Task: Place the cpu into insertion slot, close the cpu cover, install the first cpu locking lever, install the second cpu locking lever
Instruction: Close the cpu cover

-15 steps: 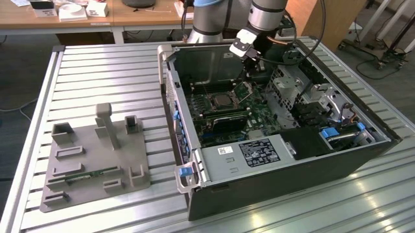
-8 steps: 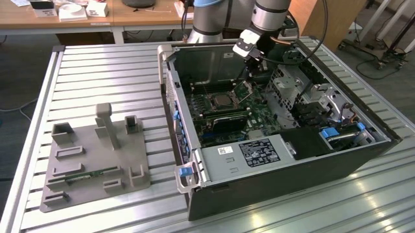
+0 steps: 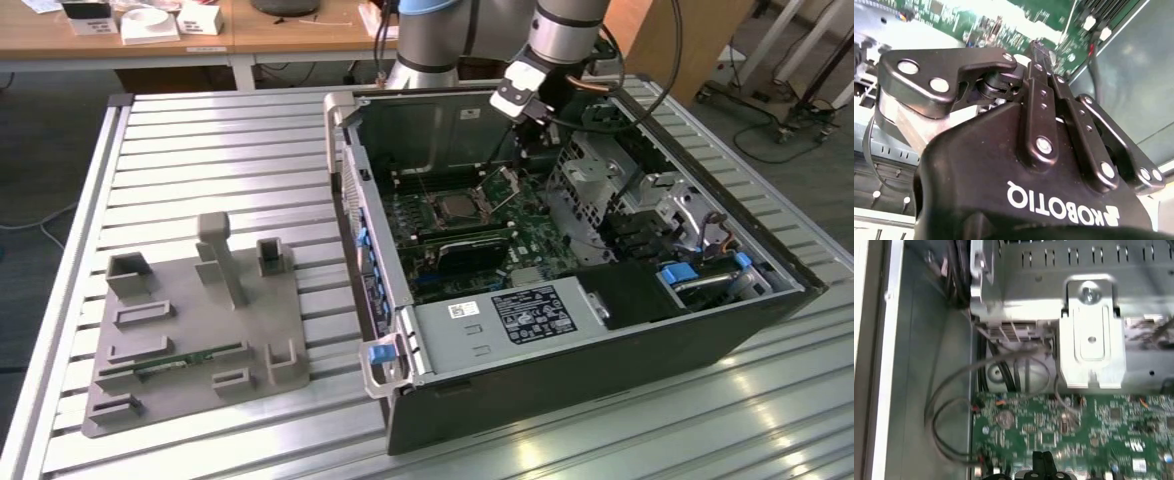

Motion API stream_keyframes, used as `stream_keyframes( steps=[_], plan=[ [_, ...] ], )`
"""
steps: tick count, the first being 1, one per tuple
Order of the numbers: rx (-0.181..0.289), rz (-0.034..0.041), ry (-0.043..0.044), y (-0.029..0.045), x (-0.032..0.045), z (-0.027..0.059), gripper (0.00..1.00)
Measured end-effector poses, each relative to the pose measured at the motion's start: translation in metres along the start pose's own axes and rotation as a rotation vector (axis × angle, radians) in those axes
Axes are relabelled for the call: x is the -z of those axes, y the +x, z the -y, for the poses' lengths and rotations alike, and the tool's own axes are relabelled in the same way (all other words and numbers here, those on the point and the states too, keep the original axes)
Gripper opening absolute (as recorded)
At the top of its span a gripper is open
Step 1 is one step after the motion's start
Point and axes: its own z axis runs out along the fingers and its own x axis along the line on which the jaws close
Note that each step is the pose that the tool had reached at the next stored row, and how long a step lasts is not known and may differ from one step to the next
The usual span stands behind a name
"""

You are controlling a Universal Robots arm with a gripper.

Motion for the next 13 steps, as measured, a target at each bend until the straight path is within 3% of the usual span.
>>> stream_keyframes(
  steps=[7, 13],
  plan=[
    [0.000, 0.0002, 0.0038, -0.0008, -0.0104, -0.0065, 0.11],
    [0.000, -0.0002, 0.0114, -0.0085, -0.0177, -0.0063, 0.11]
  ],
)
